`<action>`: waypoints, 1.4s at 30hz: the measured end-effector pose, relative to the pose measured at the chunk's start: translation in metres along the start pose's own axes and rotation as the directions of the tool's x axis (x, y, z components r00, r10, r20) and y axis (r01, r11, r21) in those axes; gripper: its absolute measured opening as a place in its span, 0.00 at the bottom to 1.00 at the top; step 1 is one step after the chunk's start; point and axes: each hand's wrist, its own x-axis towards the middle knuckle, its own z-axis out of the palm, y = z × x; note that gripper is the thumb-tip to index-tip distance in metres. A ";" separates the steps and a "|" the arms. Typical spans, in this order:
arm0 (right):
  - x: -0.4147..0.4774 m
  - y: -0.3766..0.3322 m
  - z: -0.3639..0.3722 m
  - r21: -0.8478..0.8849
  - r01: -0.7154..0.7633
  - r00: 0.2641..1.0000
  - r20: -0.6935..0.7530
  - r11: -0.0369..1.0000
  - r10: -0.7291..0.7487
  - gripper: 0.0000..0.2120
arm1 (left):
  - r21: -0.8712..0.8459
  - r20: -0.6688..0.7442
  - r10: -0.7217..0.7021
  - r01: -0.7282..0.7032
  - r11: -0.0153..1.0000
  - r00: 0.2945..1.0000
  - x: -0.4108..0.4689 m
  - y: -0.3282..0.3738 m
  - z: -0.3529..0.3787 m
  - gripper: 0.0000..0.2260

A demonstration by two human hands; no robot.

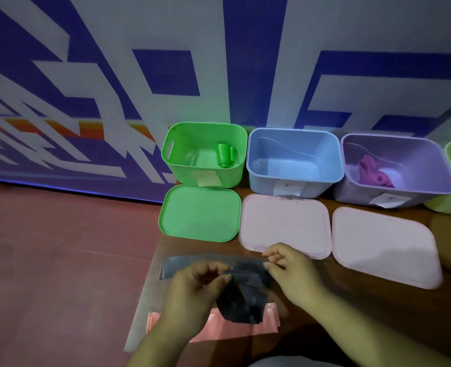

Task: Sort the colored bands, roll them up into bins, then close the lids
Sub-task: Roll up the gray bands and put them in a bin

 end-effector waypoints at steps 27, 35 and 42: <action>-0.135 -0.098 -0.165 0.369 0.212 0.976 -0.130 0.905 -0.176 0.14 | 0.013 0.126 0.555 -0.561 0.828 0.822 -0.059 0.095 0.063 0.10; -0.162 -0.080 -0.212 0.386 0.257 0.966 -0.079 0.886 -0.246 0.17 | -0.111 0.106 0.595 -0.586 0.803 0.796 -0.080 0.120 0.116 0.11; -0.175 -0.059 -0.253 0.389 0.269 0.962 -0.072 0.881 -0.262 0.17 | -0.083 0.066 0.618 -0.613 0.786 0.783 -0.099 0.136 0.160 0.12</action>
